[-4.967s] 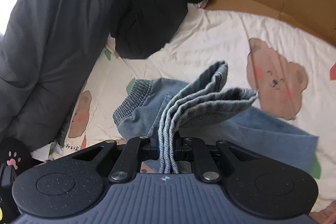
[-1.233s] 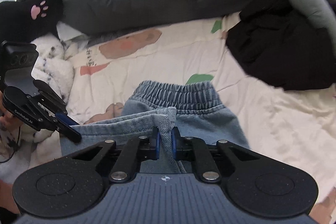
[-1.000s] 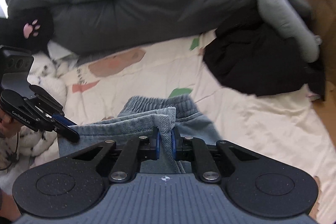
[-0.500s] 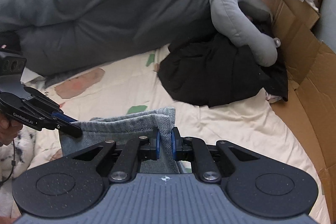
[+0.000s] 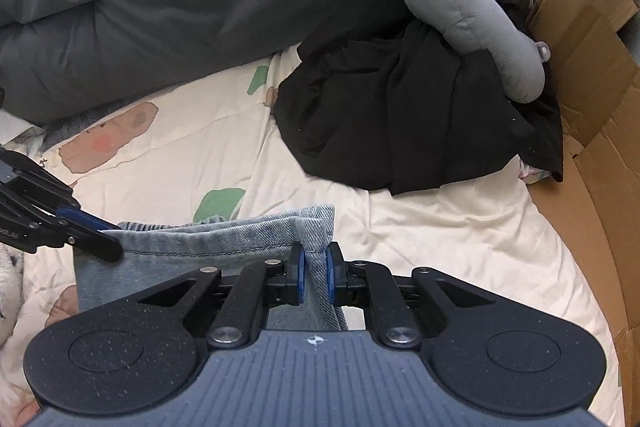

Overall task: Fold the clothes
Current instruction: 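Lift the folded pants edge slightly with both closed tools, then open both tools and release the folded denim pants edge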

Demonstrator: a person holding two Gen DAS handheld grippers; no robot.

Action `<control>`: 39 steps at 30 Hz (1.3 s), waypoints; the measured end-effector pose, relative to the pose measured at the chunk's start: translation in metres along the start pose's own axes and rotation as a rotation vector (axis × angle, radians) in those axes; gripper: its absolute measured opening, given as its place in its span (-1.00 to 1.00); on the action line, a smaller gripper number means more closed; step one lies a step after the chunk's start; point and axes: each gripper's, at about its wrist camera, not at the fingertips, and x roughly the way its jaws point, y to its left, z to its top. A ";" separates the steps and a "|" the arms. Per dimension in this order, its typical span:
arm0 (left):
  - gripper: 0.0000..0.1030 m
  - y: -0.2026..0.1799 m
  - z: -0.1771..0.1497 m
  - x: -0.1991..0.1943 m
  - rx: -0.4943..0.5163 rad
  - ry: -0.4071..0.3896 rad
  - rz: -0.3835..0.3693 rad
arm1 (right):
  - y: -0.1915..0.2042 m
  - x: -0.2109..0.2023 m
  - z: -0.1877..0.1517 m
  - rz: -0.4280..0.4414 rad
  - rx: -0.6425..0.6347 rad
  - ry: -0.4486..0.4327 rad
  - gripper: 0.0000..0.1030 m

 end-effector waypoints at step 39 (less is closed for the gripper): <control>-0.65 0.023 0.008 -0.016 -0.011 -0.045 0.107 | 0.013 0.019 0.002 -0.072 0.141 -0.112 -0.32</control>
